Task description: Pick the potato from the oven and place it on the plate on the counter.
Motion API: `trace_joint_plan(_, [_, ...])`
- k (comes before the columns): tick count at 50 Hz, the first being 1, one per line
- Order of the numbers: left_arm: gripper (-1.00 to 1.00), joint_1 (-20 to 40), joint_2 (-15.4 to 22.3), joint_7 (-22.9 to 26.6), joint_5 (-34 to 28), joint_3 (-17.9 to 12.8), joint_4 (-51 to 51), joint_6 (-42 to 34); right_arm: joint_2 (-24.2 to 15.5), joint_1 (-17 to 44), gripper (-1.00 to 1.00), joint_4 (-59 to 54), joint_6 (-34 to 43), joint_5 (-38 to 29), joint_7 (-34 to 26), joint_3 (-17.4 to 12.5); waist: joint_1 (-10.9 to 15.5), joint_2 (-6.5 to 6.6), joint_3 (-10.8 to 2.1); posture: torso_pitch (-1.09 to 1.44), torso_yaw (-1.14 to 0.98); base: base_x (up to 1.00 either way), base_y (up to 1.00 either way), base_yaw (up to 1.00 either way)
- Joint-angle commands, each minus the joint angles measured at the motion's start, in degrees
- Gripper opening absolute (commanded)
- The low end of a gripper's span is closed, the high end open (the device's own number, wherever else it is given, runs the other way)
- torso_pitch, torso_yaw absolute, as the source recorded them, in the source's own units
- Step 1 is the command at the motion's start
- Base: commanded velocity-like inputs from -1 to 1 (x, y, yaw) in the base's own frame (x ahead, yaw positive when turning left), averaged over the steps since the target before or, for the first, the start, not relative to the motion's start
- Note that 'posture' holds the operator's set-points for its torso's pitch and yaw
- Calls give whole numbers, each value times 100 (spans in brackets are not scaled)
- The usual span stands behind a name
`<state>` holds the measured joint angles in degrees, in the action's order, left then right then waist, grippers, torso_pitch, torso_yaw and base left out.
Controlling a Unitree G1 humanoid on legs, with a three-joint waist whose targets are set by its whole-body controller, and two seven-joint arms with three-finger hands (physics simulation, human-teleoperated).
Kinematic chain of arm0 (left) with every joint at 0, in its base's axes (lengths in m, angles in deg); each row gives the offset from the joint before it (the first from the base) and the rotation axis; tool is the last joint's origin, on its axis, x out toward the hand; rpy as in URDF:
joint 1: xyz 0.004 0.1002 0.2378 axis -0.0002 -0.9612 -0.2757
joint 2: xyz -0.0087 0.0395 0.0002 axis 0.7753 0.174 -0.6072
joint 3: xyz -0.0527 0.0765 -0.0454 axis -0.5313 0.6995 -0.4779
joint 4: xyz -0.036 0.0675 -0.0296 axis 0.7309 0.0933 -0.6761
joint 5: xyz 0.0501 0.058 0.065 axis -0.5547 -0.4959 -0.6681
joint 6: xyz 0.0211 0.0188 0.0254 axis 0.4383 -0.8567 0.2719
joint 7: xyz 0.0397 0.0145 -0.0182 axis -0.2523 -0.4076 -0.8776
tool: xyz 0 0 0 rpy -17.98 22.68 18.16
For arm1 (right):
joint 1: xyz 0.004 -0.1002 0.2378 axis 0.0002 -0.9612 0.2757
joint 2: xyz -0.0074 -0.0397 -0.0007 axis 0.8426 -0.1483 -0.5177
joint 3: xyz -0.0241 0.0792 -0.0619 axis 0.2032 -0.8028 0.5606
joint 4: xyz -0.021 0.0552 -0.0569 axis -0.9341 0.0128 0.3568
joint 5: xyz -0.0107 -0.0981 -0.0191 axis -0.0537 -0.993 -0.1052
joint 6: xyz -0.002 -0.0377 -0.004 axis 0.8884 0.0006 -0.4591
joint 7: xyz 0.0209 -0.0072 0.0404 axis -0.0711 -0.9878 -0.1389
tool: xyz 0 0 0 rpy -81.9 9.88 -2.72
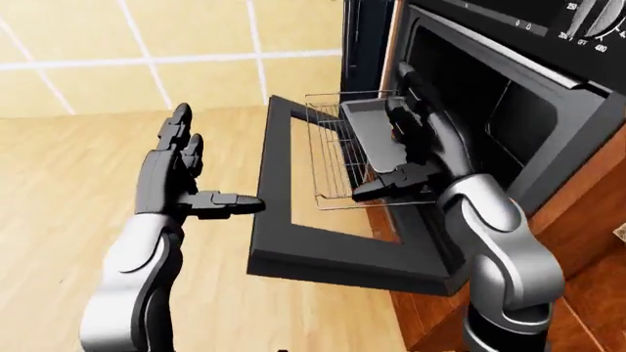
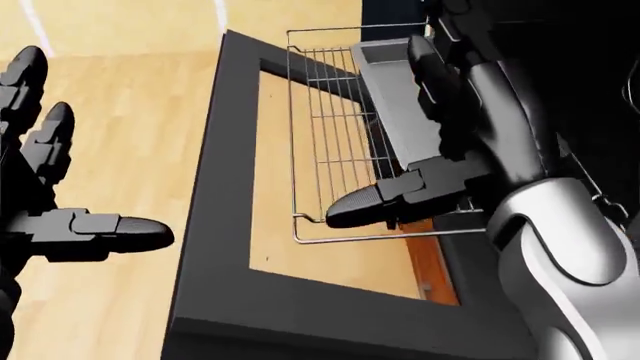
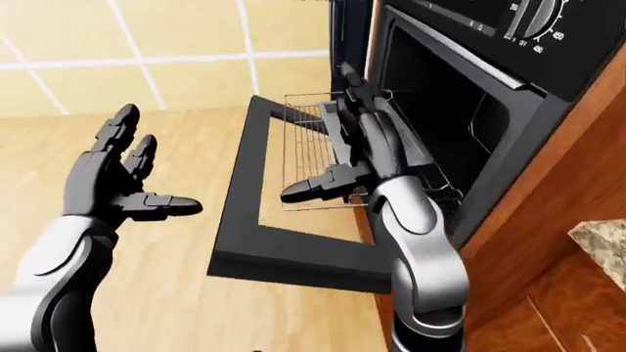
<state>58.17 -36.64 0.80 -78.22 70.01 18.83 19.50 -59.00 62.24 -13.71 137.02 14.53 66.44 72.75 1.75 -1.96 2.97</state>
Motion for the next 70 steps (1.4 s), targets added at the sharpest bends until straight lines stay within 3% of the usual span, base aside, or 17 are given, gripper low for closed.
trace_joint_plan(1, [100, 120, 69, -26, -15, -76, 218, 145, -22, 214, 100, 186, -184, 10, 35, -63, 15, -15, -91, 0, 0, 10, 0, 100])
trace_joint_plan(7, [100, 207, 134, -26, 13, -116, 331, -27, -186, 473, 100, 267, 20, 267, 216, -296, -103, 399, -247, 0, 0, 0, 0, 0])
trace_joint_plan(10, [100, 278, 183, -25, 45, -150, 446, -190, -239, 548, 100, 316, 59, 416, 282, -331, -176, 245, -244, 0, 0, 0, 0, 0])
trace_joint_plan(15, [100, 306, 230, 3, 61, -201, 380, -141, -326, 677, 100, 308, 131, 587, 352, -381, -239, 472, -177, 0, 0, 0, 0, 0])
trace_joint_plan(20, [100, 341, 272, -3, 103, -242, 453, -245, -391, 758, 100, 330, 202, 714, 413, -369, -194, 329, 19, 0, 0, 0, 0, 0])
trace_joint_plan(23, [100, 308, 278, 3, 116, -263, 442, -203, -407, 779, 100, 312, 186, 719, 422, -325, -240, -31, -225, 0, 0, 0, -7, 0])
trace_joint_plan(30, [100, 203, 243, 5, 120, -262, 424, -107, -359, 780, 100, 168, 39, 586, 410, -216, -249, 247, -131, 0, 0, 0, -3, 0])
trace_joint_plan(33, [100, 199, 253, 11, 126, -276, 416, -97, -355, 812, 100, 119, 53, 574, 383, -254, -327, 619, -245, 0, 0, 0, 0, 0])
trace_joint_plan(34, [100, 183, 249, 16, 121, -270, 390, -58, -362, 811, 100, 72, 30, 546, 378, -248, -293, 426, -150, 0, 0, 0, 0, 0])
trace_joint_plan(42, [100, 202, 263, 16, 140, -290, 365, -51, -347, 783, 100, -4, -27, 436, 318, -215, -163, 72, -138, 0, 0, 14, 0, 0])
trace_joint_plan(48, [100, 192, 269, 17, 162, -310, 370, -45, -283, 801, 100, 29, 24, 410, 328, -196, -181, 67, -111, 0, 0, 31, 0, 0])
trace_joint_plan(54, [100, 183, 284, 8, 200, -340, 421, -87, -280, 863, 100, 32, 79, 413, 348, -211, -217, 328, -68, 0, 0, 27, 0, 0])
trace_joint_plan(57, [100, 154, 279, 13, 199, -338, 382, -26, -295, 875, 100, 2, 56, 412, 343, -222, -254, 787, -226, 0, 0, 18, 0, 0])
trace_joint_plan(58, [100, 154, 282, 15, 200, -342, 367, -10, -300, 889, 100, -13, 52, 419, 341, -233, -192, 591, -211, 0, 0, 15, 0, 0])
trace_joint_plan(60, [100, 149, 286, 16, 210, -352, 367, -5, -310, 896, 100, -61, 17, 411, 347, -229, -195, 662, -180, 0, 0, 16, 0, 0])
trace_joint_plan(67, [100, 84, 293, 33, 246, -404, 334, 85, -317, 937, 100, 10, 102, 432, 368, -232, -141, 283, -174, 0, 0, 17, 0, 0])
trace_joint_plan(70, [100, 92, 309, 12, 281, -428, 404, 13, -310, 926, 100, 80, 176, 486, 354, -218, -88, -90, -228, 0, 0, 2, 0, 0])
